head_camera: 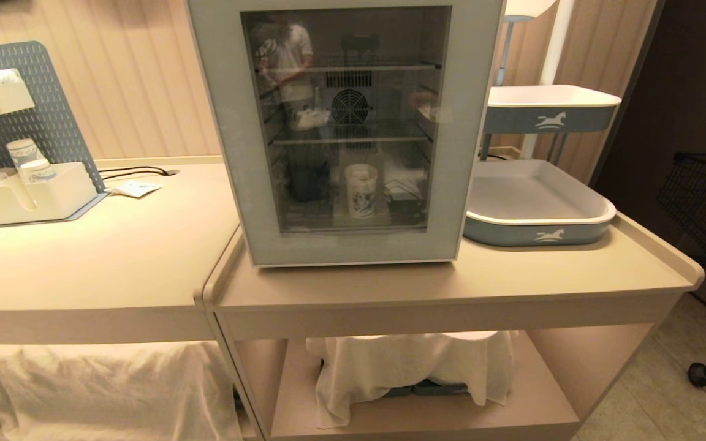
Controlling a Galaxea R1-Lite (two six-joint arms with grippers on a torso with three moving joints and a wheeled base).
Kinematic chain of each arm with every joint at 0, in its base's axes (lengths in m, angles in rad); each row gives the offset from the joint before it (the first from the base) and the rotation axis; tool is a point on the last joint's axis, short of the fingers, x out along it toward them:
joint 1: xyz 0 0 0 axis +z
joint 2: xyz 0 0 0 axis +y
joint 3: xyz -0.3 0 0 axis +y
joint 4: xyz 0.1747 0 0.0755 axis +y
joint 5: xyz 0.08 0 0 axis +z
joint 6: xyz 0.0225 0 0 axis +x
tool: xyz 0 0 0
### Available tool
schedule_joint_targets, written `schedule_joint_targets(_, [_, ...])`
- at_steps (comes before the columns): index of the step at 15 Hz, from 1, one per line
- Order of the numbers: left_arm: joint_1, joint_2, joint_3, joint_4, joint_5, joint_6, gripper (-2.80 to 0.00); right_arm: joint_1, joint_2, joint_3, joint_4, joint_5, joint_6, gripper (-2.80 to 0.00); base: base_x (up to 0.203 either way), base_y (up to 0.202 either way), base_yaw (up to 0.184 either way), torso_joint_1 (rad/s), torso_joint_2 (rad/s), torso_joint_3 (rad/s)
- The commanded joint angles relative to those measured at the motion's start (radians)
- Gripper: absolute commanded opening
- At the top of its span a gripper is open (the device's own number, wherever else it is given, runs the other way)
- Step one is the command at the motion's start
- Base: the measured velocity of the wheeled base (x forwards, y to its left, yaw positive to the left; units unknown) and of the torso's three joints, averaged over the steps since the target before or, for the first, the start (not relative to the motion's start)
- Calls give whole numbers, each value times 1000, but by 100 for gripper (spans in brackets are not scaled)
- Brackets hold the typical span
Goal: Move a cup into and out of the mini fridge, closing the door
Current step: Open the freezer door
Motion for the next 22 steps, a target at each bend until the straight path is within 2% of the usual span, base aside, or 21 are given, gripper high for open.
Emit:
schedule_joint_targets(1, [106, 242, -9, -21, 41, 139, -280, 0, 0, 0, 0, 1, 0, -280, 0, 0, 0, 0, 0, 0])
schedule_joint_targets(2, [161, 288, -1, -20, 66, 285, -280, 0, 0, 0, 0, 1, 0, -280, 0, 0, 0, 0, 0, 0])
schedule_joint_targets(3, [203, 325, 15, -10, 95, 399, -280, 0, 0, 0, 0, 1, 0, -280, 0, 0, 0, 0, 0, 0])
schedule_joint_targets(4, [229, 356, 28, 0, 111, 460, -280, 0, 0, 0, 0, 1, 0, -280, 0, 0, 0, 0, 0, 0])
schedule_joint_targets(7, [242, 430, 27, -13, 134, 499, -280, 0, 0, 0, 0, 1, 0, -280, 0, 0, 0, 0, 0, 0])
schedule_joint_targets(12, [213, 479, 28, -21, 129, 506, -280, 0, 0, 0, 0, 1, 0, -280, 0, 0, 0, 0, 0, 0])
schedule_joint_targets(13, [210, 485, 38, -38, 130, 505, 0, 0, 0, 0, 0, 1, 0, -280, 0, 0, 0, 0, 0, 0])
schedule_joint_targets(18, [181, 538, 46, -181, 117, 503, 0, 0, 0, 0, 0, 1, 0, -280, 0, 0, 0, 0, 0, 0])
schedule_joint_targets(22, [175, 546, 44, -269, 29, 497, 0, 0, 0, 0, 0, 1, 0, -280, 0, 0, 0, 0, 0, 0])
